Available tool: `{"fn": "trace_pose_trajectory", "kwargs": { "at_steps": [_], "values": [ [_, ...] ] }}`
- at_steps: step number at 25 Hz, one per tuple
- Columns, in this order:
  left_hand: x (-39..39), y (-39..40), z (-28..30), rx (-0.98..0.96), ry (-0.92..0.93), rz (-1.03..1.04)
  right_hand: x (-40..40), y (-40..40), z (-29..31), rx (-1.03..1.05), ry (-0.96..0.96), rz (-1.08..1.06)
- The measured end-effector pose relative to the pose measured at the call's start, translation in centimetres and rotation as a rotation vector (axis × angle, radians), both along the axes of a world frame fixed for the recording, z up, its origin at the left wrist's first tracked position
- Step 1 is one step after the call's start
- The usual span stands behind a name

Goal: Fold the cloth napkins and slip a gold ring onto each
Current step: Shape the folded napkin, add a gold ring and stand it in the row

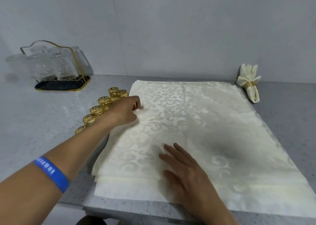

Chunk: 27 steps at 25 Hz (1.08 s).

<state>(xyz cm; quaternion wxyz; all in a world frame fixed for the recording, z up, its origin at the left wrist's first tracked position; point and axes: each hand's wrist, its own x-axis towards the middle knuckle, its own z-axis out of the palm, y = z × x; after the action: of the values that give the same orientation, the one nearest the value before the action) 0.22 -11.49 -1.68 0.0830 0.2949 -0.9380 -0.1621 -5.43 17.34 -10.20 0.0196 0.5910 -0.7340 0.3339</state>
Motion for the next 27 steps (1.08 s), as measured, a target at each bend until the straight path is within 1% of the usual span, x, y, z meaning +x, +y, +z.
{"fn": "trace_pose_trajectory", "kwargs": {
  "at_steps": [2, 3, 4, 6, 7, 9, 11, 12, 13, 14, 16, 20, 22, 25, 27],
  "values": [
    [1.2, 2.5, 0.6, 0.025, 0.202, 0.015, -0.2, 0.9, 1.4, -0.133, -0.307, -0.028],
    [1.8, 3.9, 0.7, 0.005, 0.276, -0.001, -0.2, 1.3, 2.1, -0.197, -0.413, -0.068],
    [2.3, 5.4, 0.9, -0.021, 0.326, -0.026, 0.0, 1.7, 2.8, -0.243, -0.481, -0.106],
    [3.0, 8.5, 1.0, -0.057, 0.381, -0.084, 0.7, 1.7, 4.1, -0.27, -0.562, -0.158],
    [3.1, 10.0, 0.8, -0.07, 0.401, -0.12, 1.0, 1.3, 4.9, -0.267, -0.611, -0.184],
    [2.7, 12.4, -0.3, -0.104, 0.437, -0.228, 0.6, -0.2, 6.4, -0.235, -0.828, -0.312],
    [2.5, 14.7, -2.1, -0.148, 0.411, -0.361, -0.6, -1.4, 7.9, -0.097, -1.13, -0.458],
    [2.4, 15.5, -3.2, -0.167, 0.379, -0.412, -1.2, -1.8, 8.6, 0.005, -1.234, -0.487],
    [2.4, 16.0, -4.3, -0.176, 0.36, -0.442, -1.7, -1.9, 8.9, 0.119, -1.268, -0.48],
    [2.5, 16.4, -5.0, -0.169, 0.359, -0.45, -2.0, -2.0, 9.0, 0.219, -1.249, -0.457],
    [3.0, 16.6, -6.0, -0.136, 0.386, -0.433, -2.3, -2.2, 9.0, 0.319, -1.171, -0.415],
    [4.0, 16.8, -5.7, -0.149, 0.461, -0.369, -2.4, -2.6, 8.6, 0.355, -1.116, -0.394],
    [3.9, 17.1, -5.0, -0.123, 0.482, -0.353, -2.4, -2.9, 8.3, 0.373, -1.075, -0.372],
    [4.6, 17.3, -4.4, -0.141, 0.437, -0.357, -2.6, -2.9, 7.8, 0.304, -1.091, -0.377],
    [7.5, 16.2, -4.5, -0.161, 0.404, -0.228, -2.9, -2.9, 7.4, 0.27, -1.115, -0.391]
  ]
}}
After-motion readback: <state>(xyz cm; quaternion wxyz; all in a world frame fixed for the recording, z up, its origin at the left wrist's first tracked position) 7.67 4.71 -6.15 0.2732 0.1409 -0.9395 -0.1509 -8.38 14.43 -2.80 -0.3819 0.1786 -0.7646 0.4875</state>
